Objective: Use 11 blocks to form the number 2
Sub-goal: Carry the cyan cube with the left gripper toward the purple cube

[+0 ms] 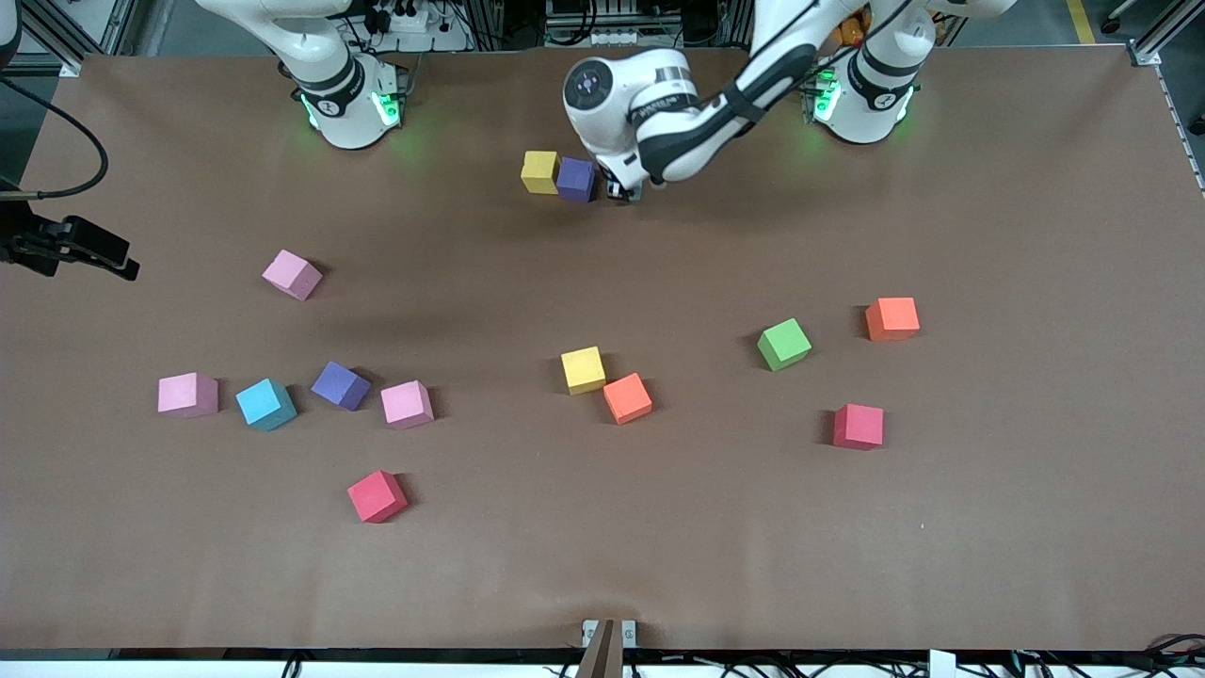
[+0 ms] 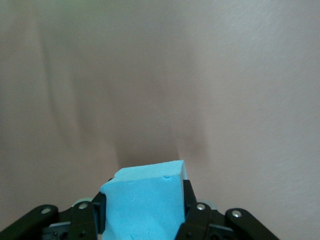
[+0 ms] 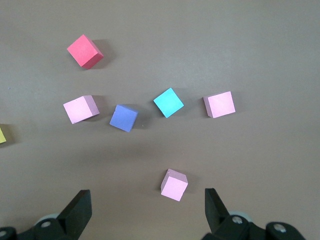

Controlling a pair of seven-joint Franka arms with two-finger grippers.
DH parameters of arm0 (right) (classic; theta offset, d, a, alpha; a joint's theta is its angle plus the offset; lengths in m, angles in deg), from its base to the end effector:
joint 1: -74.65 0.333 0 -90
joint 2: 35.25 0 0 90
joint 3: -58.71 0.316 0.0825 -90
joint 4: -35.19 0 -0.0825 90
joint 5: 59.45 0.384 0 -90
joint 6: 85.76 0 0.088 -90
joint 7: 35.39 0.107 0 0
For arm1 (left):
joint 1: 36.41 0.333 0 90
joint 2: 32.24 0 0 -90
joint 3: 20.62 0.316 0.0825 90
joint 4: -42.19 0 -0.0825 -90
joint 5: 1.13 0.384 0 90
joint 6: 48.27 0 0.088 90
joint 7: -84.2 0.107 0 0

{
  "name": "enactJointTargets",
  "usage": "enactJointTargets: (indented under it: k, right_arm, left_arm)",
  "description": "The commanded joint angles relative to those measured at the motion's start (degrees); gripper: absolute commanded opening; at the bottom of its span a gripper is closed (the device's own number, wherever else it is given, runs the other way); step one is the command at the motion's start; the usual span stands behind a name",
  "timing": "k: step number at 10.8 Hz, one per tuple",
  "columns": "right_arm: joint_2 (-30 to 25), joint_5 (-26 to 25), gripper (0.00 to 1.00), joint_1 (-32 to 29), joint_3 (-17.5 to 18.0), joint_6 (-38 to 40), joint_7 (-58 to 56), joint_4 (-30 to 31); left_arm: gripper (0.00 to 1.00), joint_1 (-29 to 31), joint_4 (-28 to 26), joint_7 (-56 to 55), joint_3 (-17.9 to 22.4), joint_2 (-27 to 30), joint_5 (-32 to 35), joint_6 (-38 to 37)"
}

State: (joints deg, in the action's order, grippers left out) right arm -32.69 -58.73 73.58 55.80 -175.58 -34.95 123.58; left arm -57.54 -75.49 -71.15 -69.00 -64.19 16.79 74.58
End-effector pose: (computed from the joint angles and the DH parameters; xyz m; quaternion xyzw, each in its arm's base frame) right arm 0.5665 -0.0374 0.6124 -0.9992 0.0386 0.0097 0.0055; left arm 0.2102 -0.5201 0.2280 -0.7828 -0.6039 0.0351 0.1458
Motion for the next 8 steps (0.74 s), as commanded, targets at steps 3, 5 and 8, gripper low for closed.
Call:
enactJointTargets:
  k: [3, 5, 8]
  right_arm:
    - [0.3, 0.1, 1.0, -0.1, 0.0, 0.3, -0.6, -0.8]
    - [0.3, 0.1, 1.0, -0.1, 0.0, 0.3, -0.6, -0.8]
    - [0.3, 0.1, 1.0, -0.1, 0.0, 0.3, -0.6, -0.8]
  left_arm:
    - [0.0, -2.8, 0.3, -2.3, 0.4, -2.0, 6.1, -0.2]
    - [0.0, -2.9, 1.3, -2.3, 1.5, -2.4, 6.6, 0.1]
    - [0.0, -3.3, 2.6, -2.3, 1.8, -3.6, 7.0, 0.4]
